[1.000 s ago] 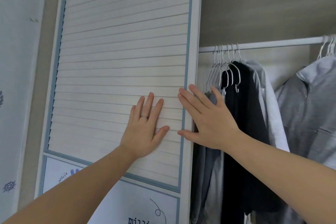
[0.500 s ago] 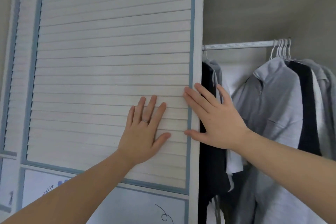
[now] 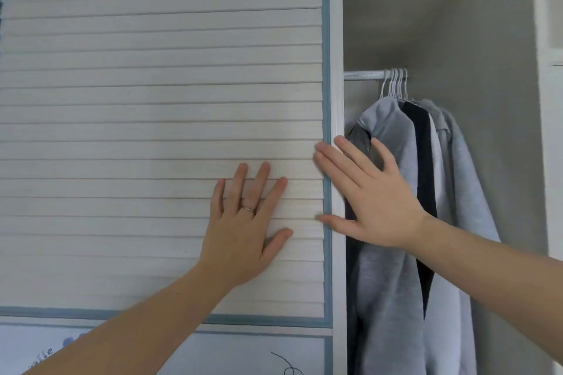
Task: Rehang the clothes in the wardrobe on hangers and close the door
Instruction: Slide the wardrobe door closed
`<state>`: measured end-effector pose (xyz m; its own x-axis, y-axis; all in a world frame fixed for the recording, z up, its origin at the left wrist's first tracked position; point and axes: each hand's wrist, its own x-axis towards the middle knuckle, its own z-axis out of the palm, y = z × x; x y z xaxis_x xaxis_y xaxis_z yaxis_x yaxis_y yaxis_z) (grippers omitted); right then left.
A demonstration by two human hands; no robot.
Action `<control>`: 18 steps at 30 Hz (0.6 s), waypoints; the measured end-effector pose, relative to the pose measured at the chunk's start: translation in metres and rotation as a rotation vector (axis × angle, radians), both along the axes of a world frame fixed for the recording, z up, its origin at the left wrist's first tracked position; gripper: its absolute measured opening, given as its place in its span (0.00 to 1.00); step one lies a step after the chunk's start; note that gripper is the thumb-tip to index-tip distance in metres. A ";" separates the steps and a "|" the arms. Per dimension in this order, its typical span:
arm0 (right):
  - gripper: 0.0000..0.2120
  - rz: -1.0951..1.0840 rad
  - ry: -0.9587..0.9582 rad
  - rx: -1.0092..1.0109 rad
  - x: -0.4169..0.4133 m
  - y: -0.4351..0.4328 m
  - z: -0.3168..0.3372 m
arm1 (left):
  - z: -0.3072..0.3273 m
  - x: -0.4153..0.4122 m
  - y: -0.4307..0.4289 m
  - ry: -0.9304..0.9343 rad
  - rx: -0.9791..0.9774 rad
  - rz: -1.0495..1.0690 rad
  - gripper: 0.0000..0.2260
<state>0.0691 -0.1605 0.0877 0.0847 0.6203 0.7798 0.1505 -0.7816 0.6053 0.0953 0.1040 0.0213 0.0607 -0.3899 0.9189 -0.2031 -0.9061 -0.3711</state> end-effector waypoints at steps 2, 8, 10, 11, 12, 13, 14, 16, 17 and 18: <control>0.41 -0.014 -0.010 0.005 -0.003 -0.015 0.000 | 0.000 0.001 -0.015 -0.016 0.004 -0.011 0.31; 0.41 -0.095 -0.008 0.007 -0.015 -0.060 -0.001 | -0.001 0.000 -0.061 -0.032 0.013 -0.055 0.31; 0.41 -0.131 -0.003 0.005 -0.019 -0.075 -0.001 | -0.001 0.000 -0.076 -0.034 0.023 -0.076 0.31; 0.41 -0.144 -0.002 0.004 -0.021 -0.082 -0.001 | -0.001 0.000 -0.084 -0.032 0.027 -0.082 0.31; 0.41 -0.154 0.000 0.003 -0.023 -0.089 -0.001 | 0.000 0.000 -0.091 -0.029 0.029 -0.086 0.31; 0.41 -0.164 0.001 0.003 -0.025 -0.096 -0.001 | 0.000 -0.001 -0.099 -0.024 0.030 -0.088 0.31; 0.41 -0.174 0.001 0.005 -0.026 -0.103 -0.001 | 0.000 -0.001 -0.106 -0.019 0.030 -0.091 0.31; 0.42 -0.203 0.001 0.006 -0.030 -0.117 -0.001 | 0.000 -0.003 -0.121 -0.004 0.029 -0.098 0.31; 0.42 -0.223 0.001 0.004 -0.031 -0.123 -0.001 | 0.000 -0.003 -0.128 0.006 0.031 -0.100 0.31; 0.42 -0.245 0.000 0.002 -0.033 -0.130 -0.001 | 0.001 -0.004 -0.135 0.016 0.034 -0.100 0.31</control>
